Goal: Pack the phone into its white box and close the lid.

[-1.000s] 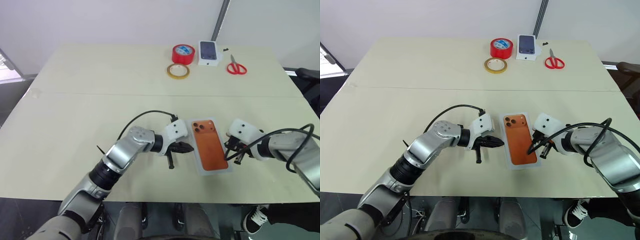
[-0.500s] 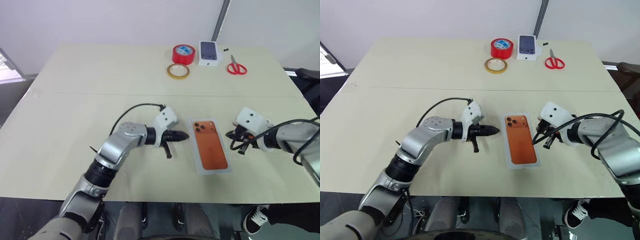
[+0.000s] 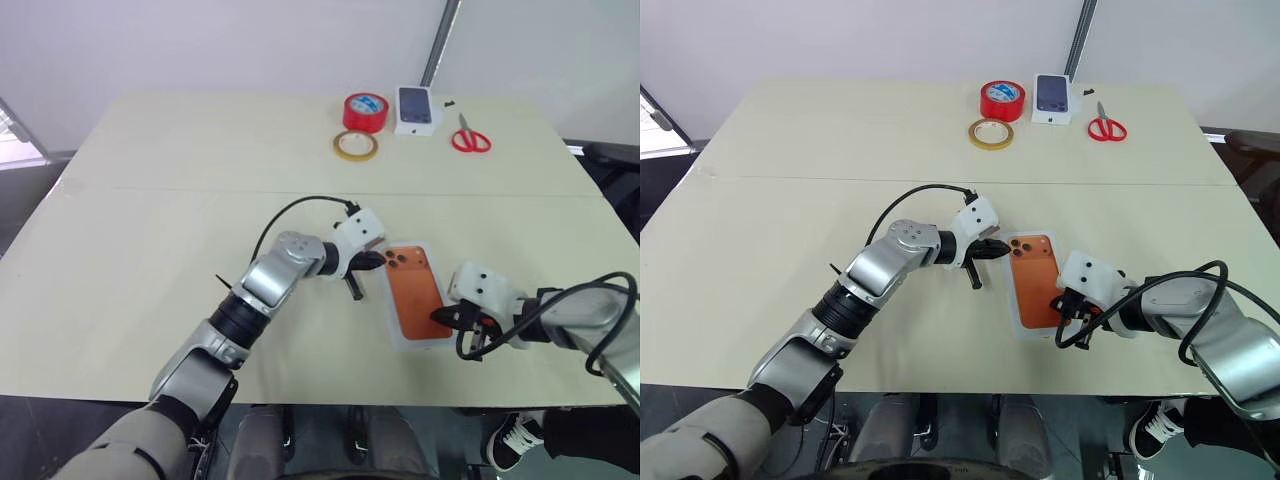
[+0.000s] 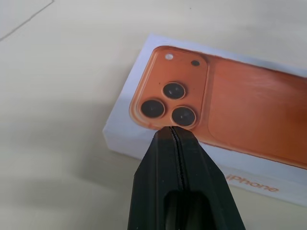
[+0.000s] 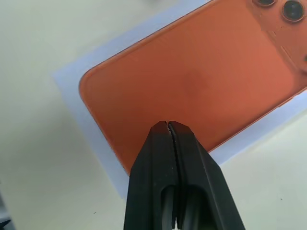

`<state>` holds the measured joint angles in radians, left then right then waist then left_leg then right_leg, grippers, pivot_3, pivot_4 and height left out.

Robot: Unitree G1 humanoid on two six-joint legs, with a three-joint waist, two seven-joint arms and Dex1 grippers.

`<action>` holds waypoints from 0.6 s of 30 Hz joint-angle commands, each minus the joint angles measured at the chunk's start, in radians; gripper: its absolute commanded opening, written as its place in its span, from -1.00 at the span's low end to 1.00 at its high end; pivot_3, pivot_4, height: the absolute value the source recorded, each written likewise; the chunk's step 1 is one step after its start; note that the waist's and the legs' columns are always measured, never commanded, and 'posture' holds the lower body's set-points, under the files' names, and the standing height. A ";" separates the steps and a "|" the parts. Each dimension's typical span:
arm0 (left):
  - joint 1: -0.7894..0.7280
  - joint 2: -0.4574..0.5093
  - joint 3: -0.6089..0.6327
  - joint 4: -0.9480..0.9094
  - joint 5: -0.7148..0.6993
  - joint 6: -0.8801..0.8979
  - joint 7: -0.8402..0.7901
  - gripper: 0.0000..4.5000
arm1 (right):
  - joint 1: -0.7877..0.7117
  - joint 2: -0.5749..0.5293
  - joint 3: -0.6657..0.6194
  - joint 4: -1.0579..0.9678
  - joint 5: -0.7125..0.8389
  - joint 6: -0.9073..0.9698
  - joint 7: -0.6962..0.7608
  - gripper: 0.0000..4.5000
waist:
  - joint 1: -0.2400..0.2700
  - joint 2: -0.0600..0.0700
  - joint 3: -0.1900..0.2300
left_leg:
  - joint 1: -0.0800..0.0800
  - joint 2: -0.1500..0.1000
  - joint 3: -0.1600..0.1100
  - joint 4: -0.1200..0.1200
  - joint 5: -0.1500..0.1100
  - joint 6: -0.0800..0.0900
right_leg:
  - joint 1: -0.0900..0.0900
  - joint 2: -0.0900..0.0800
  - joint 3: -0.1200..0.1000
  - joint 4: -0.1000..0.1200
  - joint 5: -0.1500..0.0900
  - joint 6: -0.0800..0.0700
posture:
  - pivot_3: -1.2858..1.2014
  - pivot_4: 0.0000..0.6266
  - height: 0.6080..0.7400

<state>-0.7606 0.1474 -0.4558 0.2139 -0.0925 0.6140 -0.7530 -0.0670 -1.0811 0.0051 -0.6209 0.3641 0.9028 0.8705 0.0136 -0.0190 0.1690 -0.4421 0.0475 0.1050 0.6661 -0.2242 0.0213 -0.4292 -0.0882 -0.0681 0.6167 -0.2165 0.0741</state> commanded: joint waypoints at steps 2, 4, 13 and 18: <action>0.012 -0.001 0.002 0.002 0.016 -0.005 -0.003 -1.00 | 0.002 0.003 0.003 0.005 -0.012 0.003 -0.020 -0.99 | 0.000 -0.001 -0.001 | 0.000 0.000 0.000 0.000 0.000 0.000 | 0.000 0.000 0.000 0.000 0.000 0.000 | 0.03 -0.52 1.00; 0.027 0.009 0.048 -0.031 0.001 -0.032 0.010 -1.00 | -0.016 0.024 -0.024 0.024 -0.015 -0.034 -0.033 -0.99 | -0.001 -0.001 -0.001 | 0.000 0.000 0.000 0.000 0.000 0.000 | 0.000 0.000 0.000 0.000 0.000 0.000 | 0.03 -0.52 1.00; 0.243 0.203 0.406 -0.391 -0.101 0.021 0.110 -1.00 | -0.190 0.172 -0.135 0.335 -0.050 -0.262 -0.122 -0.99 | -0.005 0.001 0.000 | -0.001 0.001 0.001 -0.001 0.000 0.000 | -0.003 0.001 0.000 0.002 0.000 0.000 | 0.03 -0.52 1.00; 0.473 0.340 0.614 -0.575 -0.145 0.070 0.134 -1.00 | -0.277 0.194 -0.194 0.577 -0.025 -0.345 -0.086 -0.99 | -0.001 0.001 0.000 | -0.001 0.000 0.002 -0.002 0.000 0.000 | -0.003 0.000 0.000 0.002 0.000 0.000 | 0.03 -0.52 1.00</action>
<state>-0.3147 0.4676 0.0873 -0.2878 -0.2108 0.6772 -0.6243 -0.3238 -0.8817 -0.1349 -0.0828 0.3301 0.5922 0.7760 0.0128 -0.0177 0.1692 -0.4433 0.0479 0.1072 0.6649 -0.2241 0.0211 -0.4318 -0.0884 -0.0677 0.6179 -0.2162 0.0742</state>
